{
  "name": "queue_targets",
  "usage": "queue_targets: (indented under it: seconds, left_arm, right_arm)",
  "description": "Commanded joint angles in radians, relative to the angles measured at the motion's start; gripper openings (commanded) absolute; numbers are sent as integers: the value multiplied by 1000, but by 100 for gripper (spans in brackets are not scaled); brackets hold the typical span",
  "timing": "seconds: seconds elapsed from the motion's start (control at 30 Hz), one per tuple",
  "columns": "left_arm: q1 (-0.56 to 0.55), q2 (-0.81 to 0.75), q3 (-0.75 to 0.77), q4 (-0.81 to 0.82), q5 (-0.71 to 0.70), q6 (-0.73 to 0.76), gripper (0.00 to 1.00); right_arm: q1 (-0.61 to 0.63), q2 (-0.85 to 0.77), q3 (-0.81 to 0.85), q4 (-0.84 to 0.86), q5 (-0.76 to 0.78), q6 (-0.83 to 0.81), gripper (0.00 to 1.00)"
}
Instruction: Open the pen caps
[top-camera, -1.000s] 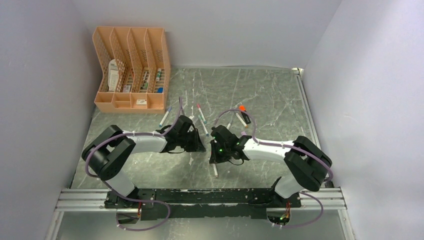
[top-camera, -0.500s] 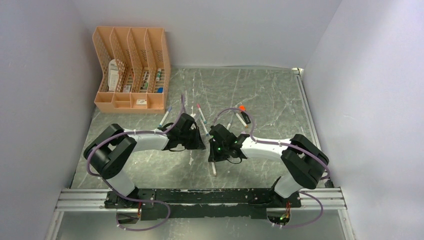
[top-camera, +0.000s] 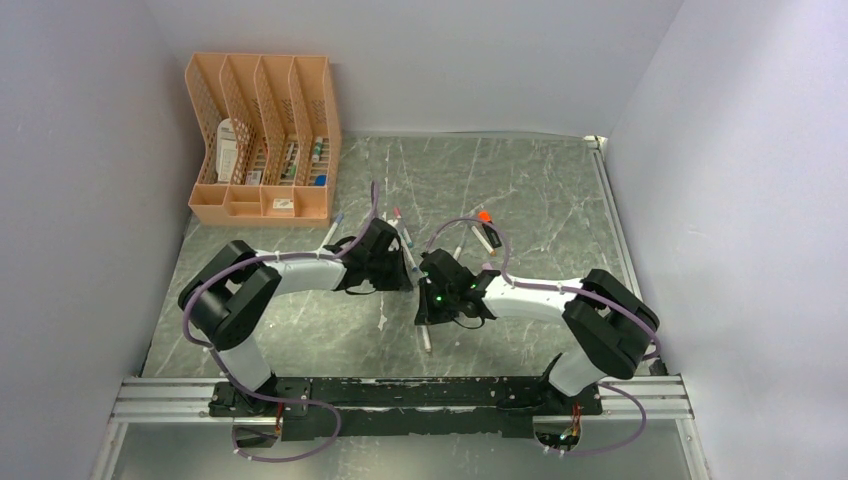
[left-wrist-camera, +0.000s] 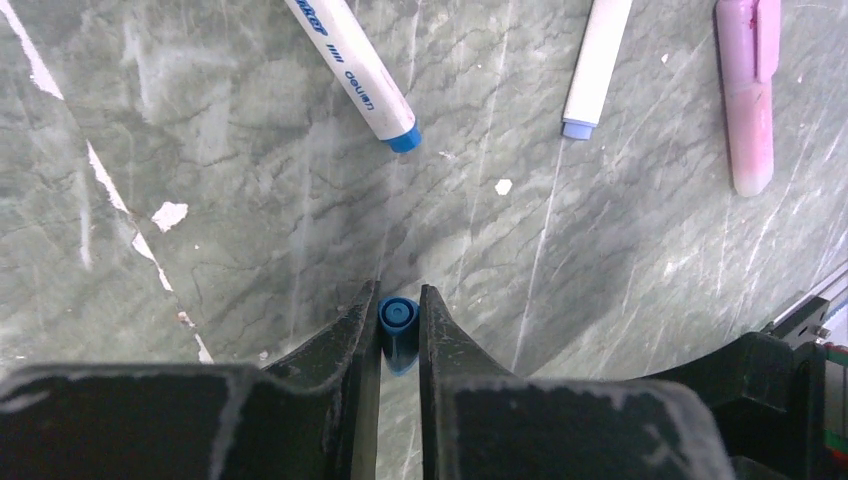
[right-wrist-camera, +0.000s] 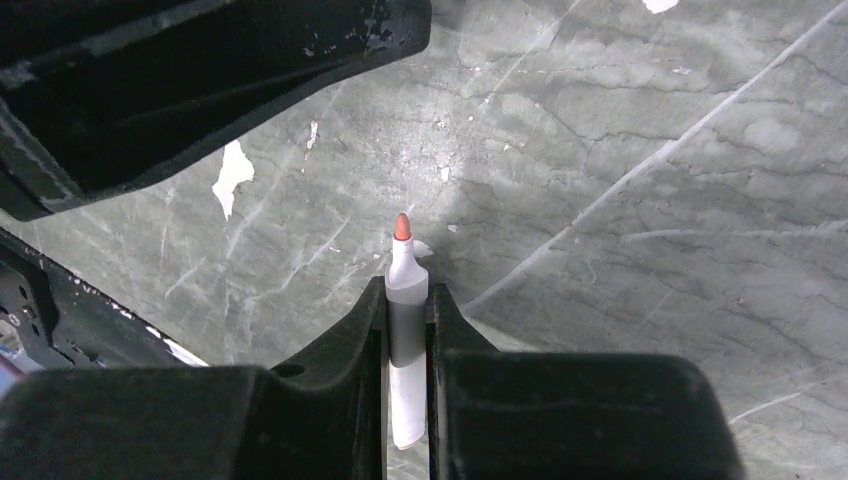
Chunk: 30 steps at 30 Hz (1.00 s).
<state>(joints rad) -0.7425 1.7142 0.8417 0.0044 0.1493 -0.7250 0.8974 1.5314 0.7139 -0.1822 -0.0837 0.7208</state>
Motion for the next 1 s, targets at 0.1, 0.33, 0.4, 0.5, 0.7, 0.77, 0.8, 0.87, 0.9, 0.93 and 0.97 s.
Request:
queue_targets:
  seconds: [0.1,0.33,0.4,0.5,0.7,0.77,0.8,0.87,0.9,0.93,0.97]
  left_arm:
    - [-1,-1,0,-84,-72,31,17]
    - [-1,-13,-52,-56,-63,18,21]
    - [0,-9,-61,-45,-52,14,21]
    - [-1,-14,-74,-40,-52,8,24]
    - [0,-24,-76,-54,-62,6,32]
    - [0,-28,-78,-59,-66,4,33]
    - [0,-28,-79,-59,-66,4,34]
    - [-1,-28,-81,-66,-68,4,37]
    - [-1,-28,-82,-68,-70,4,39]
    - [-1,-29,-85,-71,-73,4,41]
    - [0,-30,-86,-75,-76,3,42]
  right_arm:
    - [-1,-7,-21,2,-13,12,11]
    - [2,-2,-19,24,-34,12,14]
    - [5,8,-10,23,-36,12,14]
    - [11,19,8,20,-35,11,14]
    - [17,35,34,3,-18,8,17]
    - [17,38,35,-3,-10,5,19]
    - [17,39,36,-6,-8,4,21]
    - [18,41,35,-7,-8,2,26]
    - [19,39,34,-6,-10,2,28]
    - [18,39,32,-4,-12,2,29]
    - [18,37,29,-2,-10,2,29]
